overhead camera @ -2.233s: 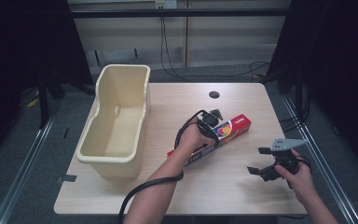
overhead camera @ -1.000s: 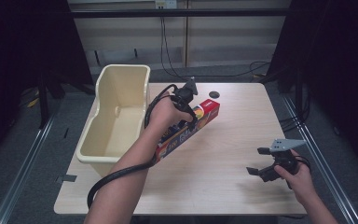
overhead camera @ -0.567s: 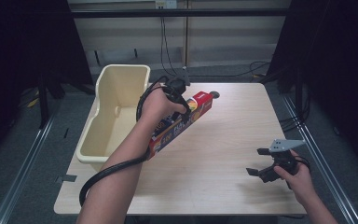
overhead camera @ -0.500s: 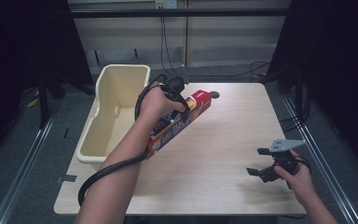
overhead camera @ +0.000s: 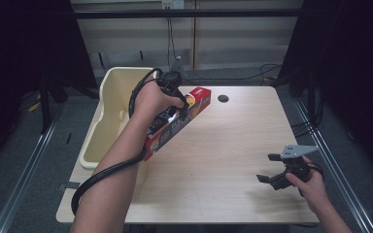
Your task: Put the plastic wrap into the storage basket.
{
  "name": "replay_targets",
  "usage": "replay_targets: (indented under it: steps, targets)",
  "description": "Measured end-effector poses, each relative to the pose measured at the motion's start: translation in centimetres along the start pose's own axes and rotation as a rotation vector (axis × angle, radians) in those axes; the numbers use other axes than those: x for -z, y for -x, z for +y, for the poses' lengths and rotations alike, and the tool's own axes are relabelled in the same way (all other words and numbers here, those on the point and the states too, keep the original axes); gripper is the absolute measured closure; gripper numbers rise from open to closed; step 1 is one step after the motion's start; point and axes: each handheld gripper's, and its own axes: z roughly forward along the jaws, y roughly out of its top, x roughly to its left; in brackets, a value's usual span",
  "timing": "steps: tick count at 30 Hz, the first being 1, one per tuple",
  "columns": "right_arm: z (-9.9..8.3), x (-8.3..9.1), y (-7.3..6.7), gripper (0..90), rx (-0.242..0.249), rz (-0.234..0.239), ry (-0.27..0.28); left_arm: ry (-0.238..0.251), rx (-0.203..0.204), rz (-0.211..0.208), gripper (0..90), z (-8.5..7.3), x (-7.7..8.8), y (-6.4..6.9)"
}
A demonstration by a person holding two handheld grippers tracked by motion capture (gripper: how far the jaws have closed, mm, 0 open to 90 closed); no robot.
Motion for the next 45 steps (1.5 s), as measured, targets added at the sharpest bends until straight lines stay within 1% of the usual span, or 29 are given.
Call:
replay_targets:
  steps: [2,3,4,5,6,7,9,11,12,17,19,20,21,22,23,24,27,29,30,31,33,34,35,37,39,40,41,43,45]
  targets:
    - [0.0,-0.1,0.0,3.3,0.006,-0.003,-0.001,0.009,0.019,0.003,40.6,-0.1,0.4,-0.1]
    - [0.0,-0.1,0.0,3.3,0.006,-0.003,-0.001,0.009,0.019,0.003,40.6,-0.1,0.4,-0.1]
    - [0.0,-0.1,-0.1,3.3,0.006,-0.001,-0.004,0.01,0.018,0.008,40.7,-0.2,0.8,-0.3]
    - [0.0,-0.1,-0.1,3.3,0.006,-0.001,-0.004,0.01,0.018,0.008,40.6,-0.2,0.8,-0.3]
    - [0.0,-0.2,-0.1,3.3,0.008,-0.001,-0.01,0.015,0.018,0.009,40.6,-0.3,1.4,-0.4]
    - [0.0,-0.2,-0.1,3.3,0.008,-0.001,-0.01,0.015,0.018,0.009,40.6,-0.3,1.4,-0.4]
    - [0.0,-0.4,-0.1,3.3,0.014,0.002,-0.014,0.028,0.036,-0.002,40.7,-0.4,1.8,-0.7]
    - [0.0,-0.4,-0.1,3.3,0.012,0.009,-0.017,0.03,0.042,0.005,40.6,-0.5,2.0,-0.9]
    - [0.0,-0.4,-0.1,3.3,0.013,0.011,-0.016,0.034,0.052,0.016,40.6,-0.5,2.2,-1.0]
    - [0.0,-0.3,-0.2,3.3,0.012,0.008,-0.014,0.04,0.058,0.017,40.7,-0.7,2.7,-1.3]
    - [0.1,-0.4,-0.2,3.2,0.013,0.005,-0.013,0.046,0.076,0.016,40.7,-0.9,3.2,-1.5]
    - [0.1,-0.4,-0.2,3.3,0.014,0.008,-0.014,0.042,0.074,0.019,40.7,-0.9,3.3,-1.7]
    - [0.1,-0.4,-0.2,3.3,0.014,0.008,-0.014,0.042,0.074,0.019,40.7,-0.9,3.3,-1.7]
    - [0.1,-0.4,-0.2,3.3,0.015,0.004,-0.015,0.049,0.089,0.017,40.7,-1.0,3.5,-1.8]
    - [0.1,-0.4,-0.2,3.3,0.015,0.004,-0.015,0.049,0.089,0.017,40.7,-1.0,3.5,-1.8]
    - [0.1,-0.5,-0.3,3.3,0.019,0.001,-0.02,0.055,0.1,0.015,40.7,-1.1,3.6,-2.0]
    - [0.1,-0.5,-0.3,3.3,0.022,0.002,-0.022,0.059,0.11,0.019,40.8,-1.2,3.9,-2.3]
    - [0.1,-0.5,-0.3,3.3,0.02,0.0,-0.019,0.066,0.127,0.024,40.7,-1.3,4.4,-2.6]
    - [0.1,-0.4,-0.3,3.3,0.016,0.002,-0.02,0.061,0.123,0.031,40.7,-1.3,4.6,-2.7]
    - [0.1,-0.5,-0.3,3.3,0.017,0.002,-0.021,0.066,0.132,0.032,40.8,-1.4,4.6,-2.8]
    - [0.1,-0.5,-0.3,3.3,0.019,0.004,-0.021,0.06,0.133,0.036,40.7,-1.4,4.8,-2.9]
    - [0.1,-0.5,-0.3,3.3,0.022,-0.003,-0.025,0.071,0.153,0.033,40.8,-1.5,5.0,-3.1]
    - [0.1,-0.5,-0.3,3.3,0.021,0.0,-0.026,0.073,0.15,0.033,40.7,-1.5,5.1,-3.2]
    - [0.1,-0.5,-0.3,3.3,0.021,0.004,-0.023,0.073,0.162,0.031,40.7,-1.6,5.3,-3.4]
    - [0.1,-0.4,-0.3,3.4,0.019,0.004,-0.024,0.073,0.16,0.041,40.8,-1.6,5.4,-3.6]
    - [0.1,-0.4,-0.3,3.3,0.019,0.003,-0.024,0.085,0.17,0.041,40.8,-1.6,5.5,-3.6]
    - [0.1,-0.4,-0.3,3.4,0.018,0.002,-0.024,0.084,0.178,0.038,40.8,-1.6,5.6,-3.6]
    - [0.1,-0.4,-0.3,3.4,0.019,0.003,-0.023,0.083,0.171,0.039,40.8,-1.7,5.7,-3.7]
    - [0.1,-0.5,-0.4,3.4,0.021,0.003,-0.023,0.087,0.186,0.037,40.8,-1.7,5.8,-3.8]
